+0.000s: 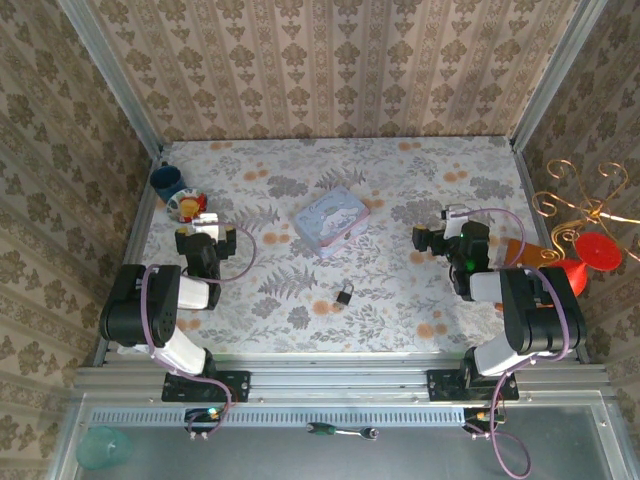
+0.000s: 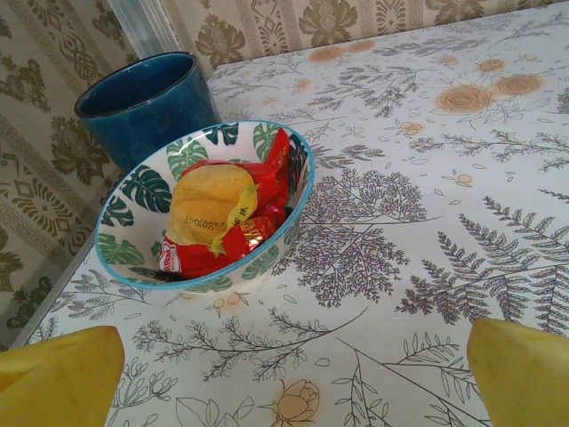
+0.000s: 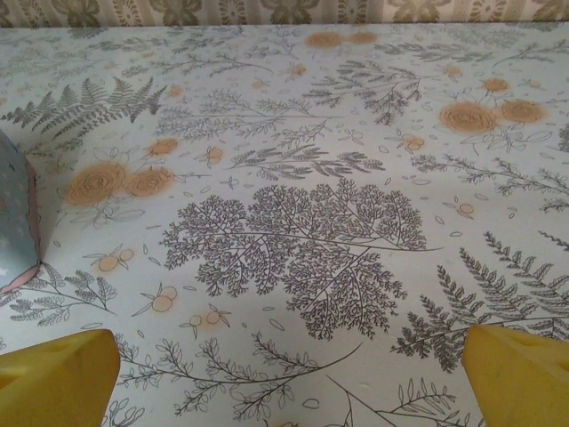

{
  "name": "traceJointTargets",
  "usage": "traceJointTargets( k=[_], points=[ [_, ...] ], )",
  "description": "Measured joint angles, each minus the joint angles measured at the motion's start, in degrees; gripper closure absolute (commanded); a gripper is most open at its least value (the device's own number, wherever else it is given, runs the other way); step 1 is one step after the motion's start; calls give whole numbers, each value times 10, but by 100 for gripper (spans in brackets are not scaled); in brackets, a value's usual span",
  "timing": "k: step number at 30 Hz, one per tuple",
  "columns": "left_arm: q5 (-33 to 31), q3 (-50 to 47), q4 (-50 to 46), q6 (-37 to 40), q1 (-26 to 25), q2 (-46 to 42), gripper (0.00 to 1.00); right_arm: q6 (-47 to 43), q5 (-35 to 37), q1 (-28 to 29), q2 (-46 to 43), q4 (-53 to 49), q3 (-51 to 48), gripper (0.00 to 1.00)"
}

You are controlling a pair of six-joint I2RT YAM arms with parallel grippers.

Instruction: Unlock the padlock with the key

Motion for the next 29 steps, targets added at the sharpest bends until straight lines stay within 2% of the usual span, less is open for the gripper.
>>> traceJointTargets(
  k=[20, 29],
  points=[
    [0, 0, 0, 0, 0, 0, 0, 2, 10, 0, 0, 3, 0, 0],
    [0, 0, 0, 0, 0, 0, 0, 12, 63, 10, 0, 0, 2, 0]
  ],
)
